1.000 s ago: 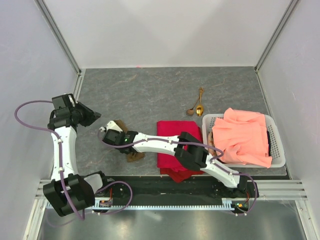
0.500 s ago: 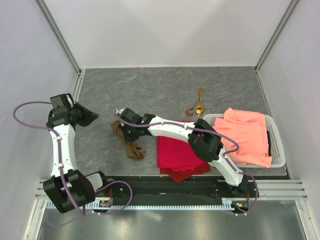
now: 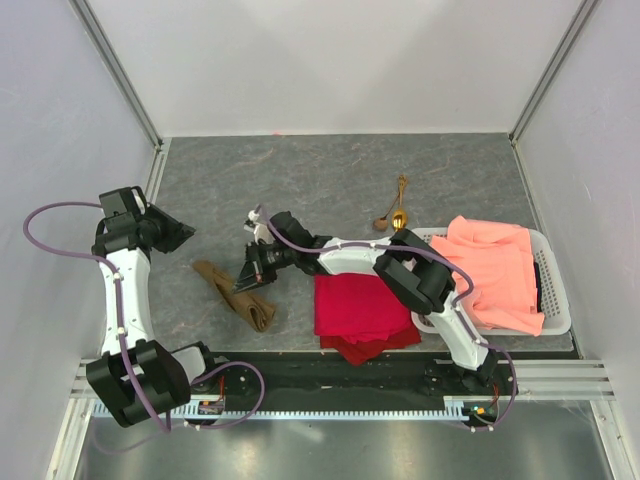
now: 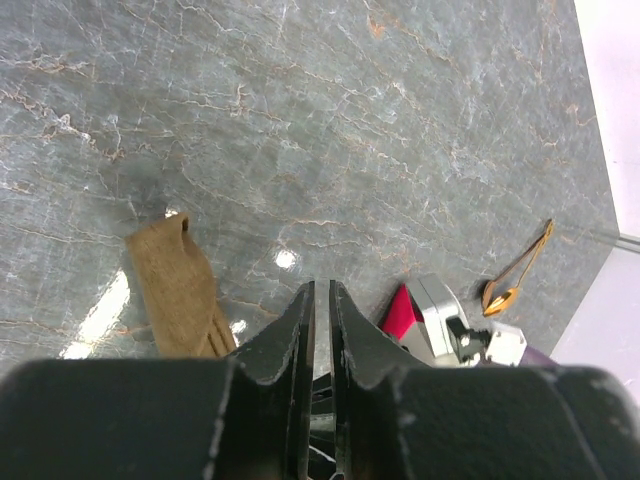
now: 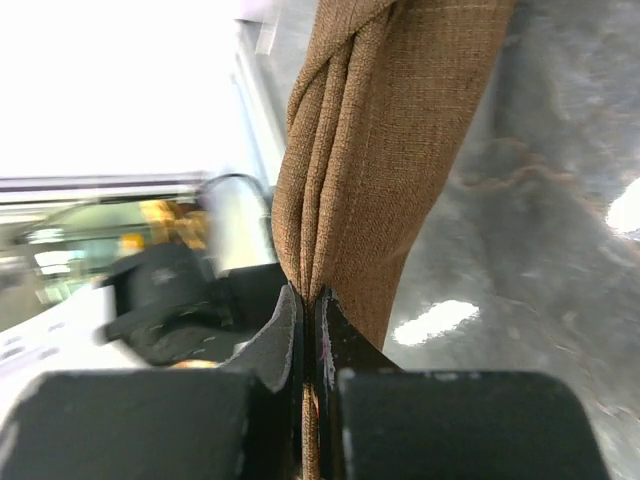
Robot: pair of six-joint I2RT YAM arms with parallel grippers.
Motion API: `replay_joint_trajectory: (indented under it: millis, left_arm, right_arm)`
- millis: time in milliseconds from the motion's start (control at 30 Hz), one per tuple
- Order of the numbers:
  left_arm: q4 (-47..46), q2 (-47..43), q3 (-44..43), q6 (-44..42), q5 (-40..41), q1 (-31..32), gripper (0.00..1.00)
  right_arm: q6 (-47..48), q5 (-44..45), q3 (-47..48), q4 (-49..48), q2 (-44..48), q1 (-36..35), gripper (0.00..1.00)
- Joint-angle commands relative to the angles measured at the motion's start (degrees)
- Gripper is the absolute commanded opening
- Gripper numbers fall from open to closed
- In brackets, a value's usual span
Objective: Fold the napkin into a case and place the utensils inside
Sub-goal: Turn over the smaller rectangle-folded napkin at the center of the board.
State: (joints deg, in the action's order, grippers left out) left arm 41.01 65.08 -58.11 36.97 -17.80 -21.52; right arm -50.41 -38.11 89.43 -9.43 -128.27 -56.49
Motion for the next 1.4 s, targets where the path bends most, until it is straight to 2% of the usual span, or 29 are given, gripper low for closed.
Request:
replay_joint_trajectory:
  millis: [0, 100, 600, 700, 800, 833, 900, 933, 967, 1033, 1100, 1167, 1267, 1300, 1367]
  left_arm:
    - [-1.11, -0.83, -1.66, -1.55, 1.02, -0.28, 0.17]
    - [-1.38, -0.83, -1.31, -1.38, 0.67, -0.19, 0.17]
    - [-4.18, -0.83, 2.20, -1.64, -1.35, -0.19, 0.17]
    - [-6.90, -0.31, 4.40, -1.81, -5.21, 0.07, 0.16]
    - [-7.88, 1.89, 5.90, -2.34, -8.04, 2.00, 0.15]
    - [-8.58, 2.42, 6.51, -2.43, -8.12, 2.96, 0.15]
    - [-9.72, 4.17, 7.04, -2.52, -9.61, 6.57, 0.15]
    - [-10.16, 4.79, 7.39, -2.34, -10.05, 7.88, 0.15]
    - [-10.51, 5.84, 7.74, -2.17, -9.97, 10.33, 0.15]
    - [-11.48, 6.64, 9.14, -1.29, -10.32, 12.02, 0.15]
    - [-14.29, 8.30, 10.46, 0.20, -11.64, 13.34, 0.15]
    - [-16.74, 10.32, 11.61, 1.17, -13.65, 13.52, 0.14]
    - [-19.30, 15.50, 11.53, 3.19, -15.32, 13.96, 0.13]
    - [-19.57, 17.60, 11.00, 3.54, -15.51, 13.87, 0.13]
    - [-19.66, 19.46, 10.38, 4.16, -13.68, 13.96, 0.12]
  right_arm:
    - [-14.79, -9.44, -6.18, -26.32, -0.31, 3.66, 0.00]
    - [-14.27, -10.66, -7.77, -27.22, -1.89, 5.68, 0.00]
    - [-9.80, -13.66, -10.77, -27.31, -5.33, 11.31, 0.23]
    - [-4.89, -13.48, -10.07, -21.96, -4.89, 12.89, 0.31]
    - [3.28, -12.70, -7.18, -12.22, -4.54, 14.82, 0.39]
    - [9.13, -12.26, -6.03, -5.93, -4.36, 15.44, 0.42]
    - [16.27, -9.02, -1.39, 2.27, -3.14, 16.85, 0.46]
    - [19.97, -7.52, 0.29, 11.88, -2.26, 17.20, 0.51]
    - [26.53, -5.85, 1.79, 15.81, -1.21, 17.20, 0.54]
    - [30.71, 1.78, 4.70, 25.10, 2.48, 16.68, 0.61]
    - [34.32, 8.28, 5.32, 29.79, 6.16, 16.15, 0.64]
    - [34.77, 10.76, 4.62, 31.13, 8.46, 14.75, 0.63]
    - [34.07, 12.18, 0.94, 31.67, 12.68, 11.68, 0.56]
    - [33.02, 12.35, -0.12, 30.88, 13.21, 10.62, 0.47]
    - [31.87, 13.32, -3.54, 29.74, 14.62, 7.46, 0.37]
